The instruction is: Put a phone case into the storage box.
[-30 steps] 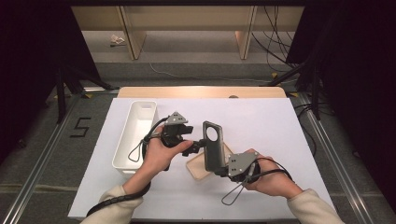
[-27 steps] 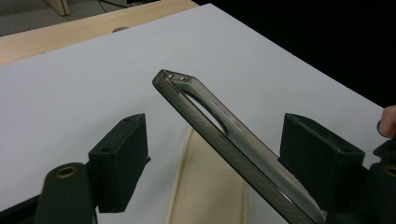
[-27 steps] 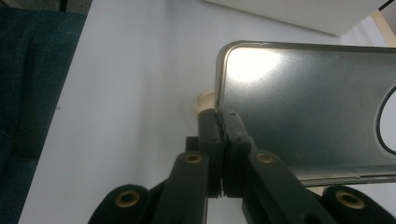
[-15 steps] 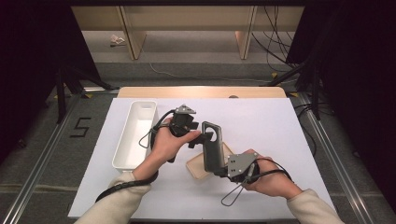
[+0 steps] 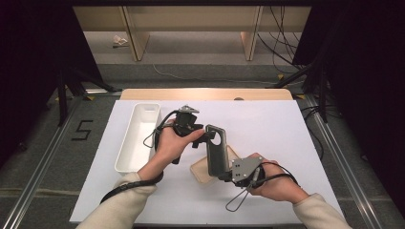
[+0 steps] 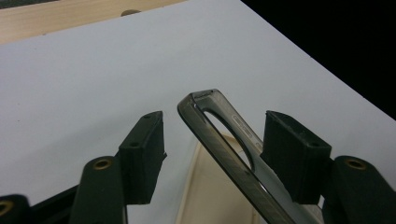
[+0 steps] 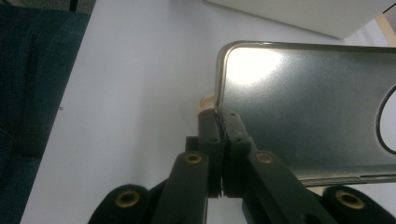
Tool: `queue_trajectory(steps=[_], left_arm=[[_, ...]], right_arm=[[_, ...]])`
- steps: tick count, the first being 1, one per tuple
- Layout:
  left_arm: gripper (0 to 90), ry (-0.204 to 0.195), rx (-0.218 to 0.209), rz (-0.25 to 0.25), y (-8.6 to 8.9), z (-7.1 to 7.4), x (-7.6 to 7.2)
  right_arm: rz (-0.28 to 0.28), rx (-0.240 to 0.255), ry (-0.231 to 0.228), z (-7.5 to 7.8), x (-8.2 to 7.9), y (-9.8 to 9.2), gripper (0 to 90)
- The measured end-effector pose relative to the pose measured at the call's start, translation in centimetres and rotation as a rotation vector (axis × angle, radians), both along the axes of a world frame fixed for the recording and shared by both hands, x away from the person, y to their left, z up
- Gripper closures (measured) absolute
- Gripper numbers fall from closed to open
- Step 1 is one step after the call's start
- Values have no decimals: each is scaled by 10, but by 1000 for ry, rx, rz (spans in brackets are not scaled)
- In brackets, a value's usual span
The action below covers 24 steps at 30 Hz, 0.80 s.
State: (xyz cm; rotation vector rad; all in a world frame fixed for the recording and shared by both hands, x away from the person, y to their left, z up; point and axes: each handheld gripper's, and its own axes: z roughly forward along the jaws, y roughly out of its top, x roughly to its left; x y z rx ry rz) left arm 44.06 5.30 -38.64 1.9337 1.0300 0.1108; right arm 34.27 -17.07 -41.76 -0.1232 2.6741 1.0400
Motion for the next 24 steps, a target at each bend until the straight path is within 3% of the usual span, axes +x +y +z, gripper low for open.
queue_trajectory(steps=[15,24], left_arm=[[599,63,-19,29,0,-2,4],[642,75,-30,25,0,-1,2]], right_arm=[[3,-13,0,-1,-1,1,895],[17,-27,-11,-3,-2,3,895]])
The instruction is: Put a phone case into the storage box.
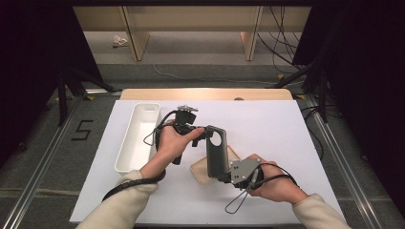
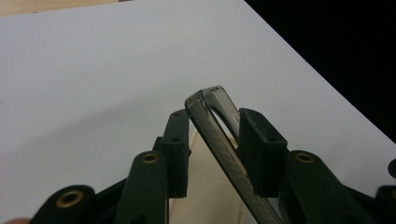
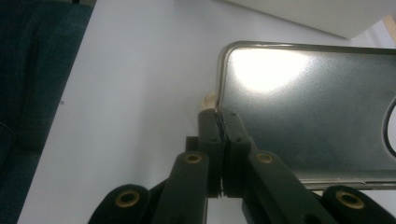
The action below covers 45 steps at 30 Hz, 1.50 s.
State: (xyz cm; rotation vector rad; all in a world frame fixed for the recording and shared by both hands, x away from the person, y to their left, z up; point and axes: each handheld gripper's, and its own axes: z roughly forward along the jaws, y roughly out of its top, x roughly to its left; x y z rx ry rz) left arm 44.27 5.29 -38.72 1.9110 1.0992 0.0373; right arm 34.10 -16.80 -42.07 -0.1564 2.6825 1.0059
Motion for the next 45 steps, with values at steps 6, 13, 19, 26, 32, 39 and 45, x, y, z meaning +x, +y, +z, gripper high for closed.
queue_trajectory(steps=[6,13,19,26,32,39,45], left_arm=[[669,22,-29,3,1,0,-1],[708,41,-84,10,1,2,-2],[753,38,-124,10,-3,8,-6],[815,-20,-145,-10,-8,15,-13],[815,-96,-123,-4,-7,19,-15],[815,-167,-112,8,0,22,-15],[814,-207,-102,4,7,23,-15]], right_arm=[[4,-7,3,-2,0,1,895],[4,-12,5,-3,1,1,896],[2,-26,0,-5,2,2,896],[-24,-22,-26,-10,5,2,853],[-85,64,-28,-3,7,0,665],[-188,169,6,0,11,-7,478],[-263,275,75,3,13,-14,355]])
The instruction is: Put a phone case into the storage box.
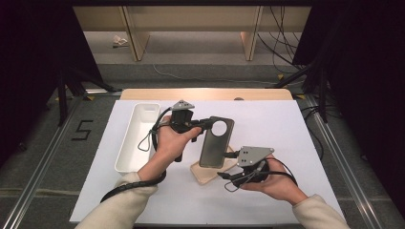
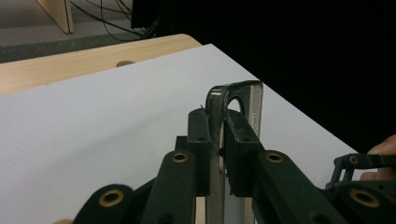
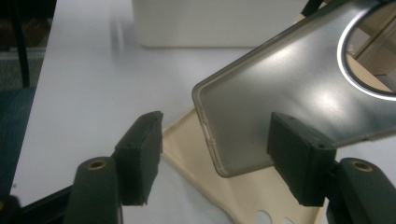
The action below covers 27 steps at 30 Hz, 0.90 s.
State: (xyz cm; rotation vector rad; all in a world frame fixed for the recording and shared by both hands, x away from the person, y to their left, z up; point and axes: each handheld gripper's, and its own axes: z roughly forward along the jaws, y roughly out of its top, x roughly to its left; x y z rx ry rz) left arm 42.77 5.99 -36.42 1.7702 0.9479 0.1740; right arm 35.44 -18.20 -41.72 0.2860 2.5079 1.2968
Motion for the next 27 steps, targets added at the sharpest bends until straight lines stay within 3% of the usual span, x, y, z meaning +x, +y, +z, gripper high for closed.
queue_trajectory(steps=[10,18,27], left_arm=[[814,-55,17,9,11,2,-1],[814,-80,3,31,25,6,-2],[814,-102,-11,57,42,14,-2]], right_arm=[[-88,78,52,-1,4,-11,285],[-151,134,69,-1,7,-19,222],[-177,149,69,-1,9,-21,190]])
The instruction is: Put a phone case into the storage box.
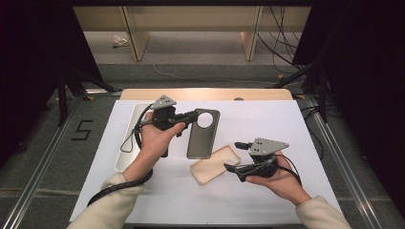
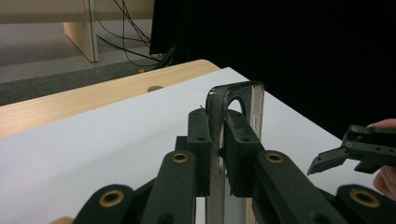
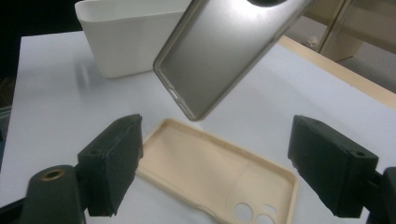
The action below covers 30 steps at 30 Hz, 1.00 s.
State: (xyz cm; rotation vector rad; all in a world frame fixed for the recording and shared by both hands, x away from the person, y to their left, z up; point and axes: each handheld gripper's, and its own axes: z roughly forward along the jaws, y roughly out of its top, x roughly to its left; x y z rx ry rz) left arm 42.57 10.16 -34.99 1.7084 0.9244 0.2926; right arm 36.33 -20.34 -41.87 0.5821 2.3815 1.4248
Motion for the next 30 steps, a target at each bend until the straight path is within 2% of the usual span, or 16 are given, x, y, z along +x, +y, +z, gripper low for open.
queue_trajectory(steps=[8,12,30], left_arm=[[814,-12,-9,15,14,7,0],[814,-17,1,17,21,10,1],[814,-49,-1,34,52,23,3]], right_arm=[[-16,-29,-4,-3,2,-1,190],[-22,-32,-3,-2,2,-2,193],[-39,-32,1,-3,3,-3,189]])
